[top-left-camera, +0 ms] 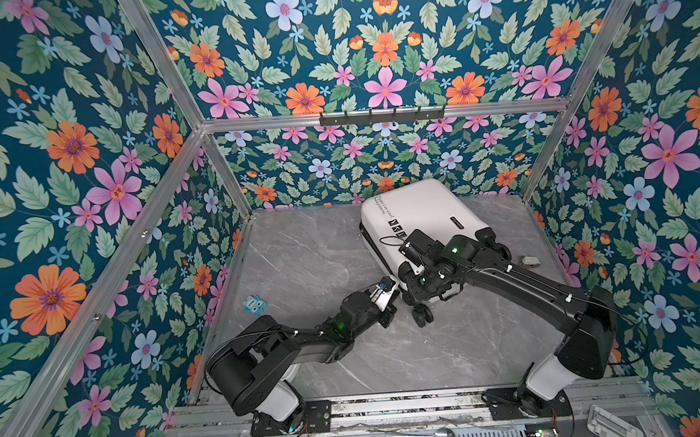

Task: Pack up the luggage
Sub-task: 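Pull the zipper around the wheel corner with the left gripper while the right holds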

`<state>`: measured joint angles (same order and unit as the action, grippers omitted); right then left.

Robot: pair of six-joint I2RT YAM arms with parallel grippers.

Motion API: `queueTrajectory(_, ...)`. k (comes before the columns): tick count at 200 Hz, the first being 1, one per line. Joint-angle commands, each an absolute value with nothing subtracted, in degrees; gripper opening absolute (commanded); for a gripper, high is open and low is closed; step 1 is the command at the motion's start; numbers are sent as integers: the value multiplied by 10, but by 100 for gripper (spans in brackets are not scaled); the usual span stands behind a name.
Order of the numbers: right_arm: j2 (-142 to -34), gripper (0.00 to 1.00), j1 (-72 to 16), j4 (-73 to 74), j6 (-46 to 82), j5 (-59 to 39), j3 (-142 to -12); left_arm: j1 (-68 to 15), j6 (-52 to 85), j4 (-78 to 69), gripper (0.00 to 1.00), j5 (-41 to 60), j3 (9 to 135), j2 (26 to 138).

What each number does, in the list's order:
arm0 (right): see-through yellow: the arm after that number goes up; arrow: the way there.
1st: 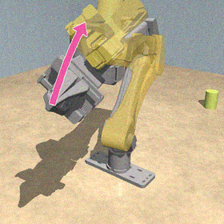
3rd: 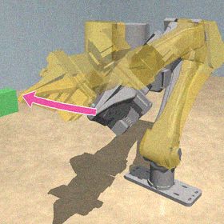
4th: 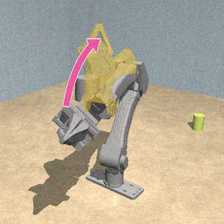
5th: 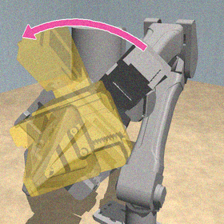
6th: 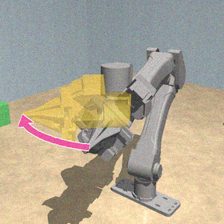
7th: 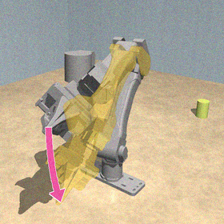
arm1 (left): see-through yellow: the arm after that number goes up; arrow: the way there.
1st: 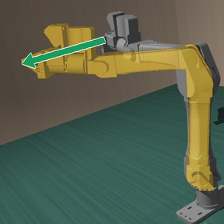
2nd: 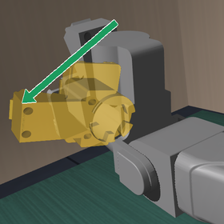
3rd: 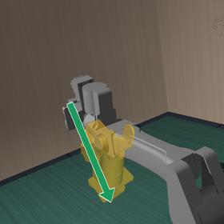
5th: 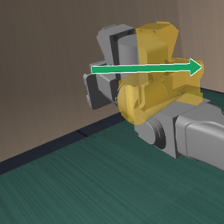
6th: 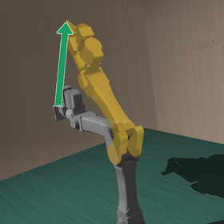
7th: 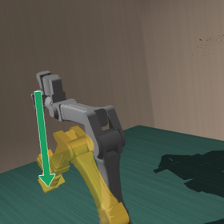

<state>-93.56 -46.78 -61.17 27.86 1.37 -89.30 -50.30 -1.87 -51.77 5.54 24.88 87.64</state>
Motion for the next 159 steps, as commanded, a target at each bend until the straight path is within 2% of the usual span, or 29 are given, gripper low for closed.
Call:
queueTrajectory(1,-945,0,-464,-532,269,88,-921,-509,-31,-499,0,125,247,875)
queueTrajectory(79,-984,0,-463,-544,239,132,-922,-506,-30,-507,0,106,246,883)
queueTrajectory(133,-977,0,-463,-504,255,62,-895,-505,-23,-518,0,124,257,892)
queueTrajectory(159,-974,0,-463,-486,266,54,-884,-517,0,-575,0,137,247,890)
